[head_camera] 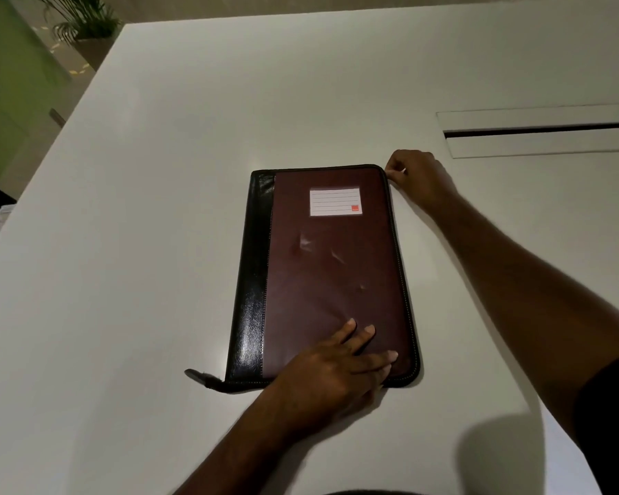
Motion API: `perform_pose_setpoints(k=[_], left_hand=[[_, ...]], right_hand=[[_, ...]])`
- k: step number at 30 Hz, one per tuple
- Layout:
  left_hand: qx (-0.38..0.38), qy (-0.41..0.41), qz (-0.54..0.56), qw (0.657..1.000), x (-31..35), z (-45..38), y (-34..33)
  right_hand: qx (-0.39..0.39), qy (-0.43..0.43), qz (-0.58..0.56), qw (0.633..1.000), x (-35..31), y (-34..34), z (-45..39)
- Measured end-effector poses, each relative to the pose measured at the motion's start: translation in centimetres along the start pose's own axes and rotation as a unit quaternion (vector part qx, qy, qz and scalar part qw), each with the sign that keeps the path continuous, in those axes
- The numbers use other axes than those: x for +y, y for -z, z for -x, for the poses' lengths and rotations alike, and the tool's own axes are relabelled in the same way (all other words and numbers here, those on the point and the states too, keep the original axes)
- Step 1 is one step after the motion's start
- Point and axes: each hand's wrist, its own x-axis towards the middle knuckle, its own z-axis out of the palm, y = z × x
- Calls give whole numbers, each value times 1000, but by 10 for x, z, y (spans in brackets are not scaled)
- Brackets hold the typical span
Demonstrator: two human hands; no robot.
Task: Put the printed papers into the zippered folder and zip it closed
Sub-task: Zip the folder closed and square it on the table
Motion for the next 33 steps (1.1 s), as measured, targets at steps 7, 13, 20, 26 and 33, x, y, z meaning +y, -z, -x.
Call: perform_pose_setpoints(k=[7,13,20,26,33], left_hand=[[11,49,32,998,-39,-30,22],[27,161,79,983,-123,-128,41],[-30,363,45,930,-196,-224,27],[-146,417,8,897,-216,-259,2],[-146,471,96,864,-229,-267,0]], right_hand=[[-25,32,-80,996,10,2,-8],[-23,7,-190,981,13,-2,-12],[-36,-17,-342,939,21,-4,-16],[-36,-61,-373,925,23,-3,-21],[-30,-101,-443,890,21,6,-18]])
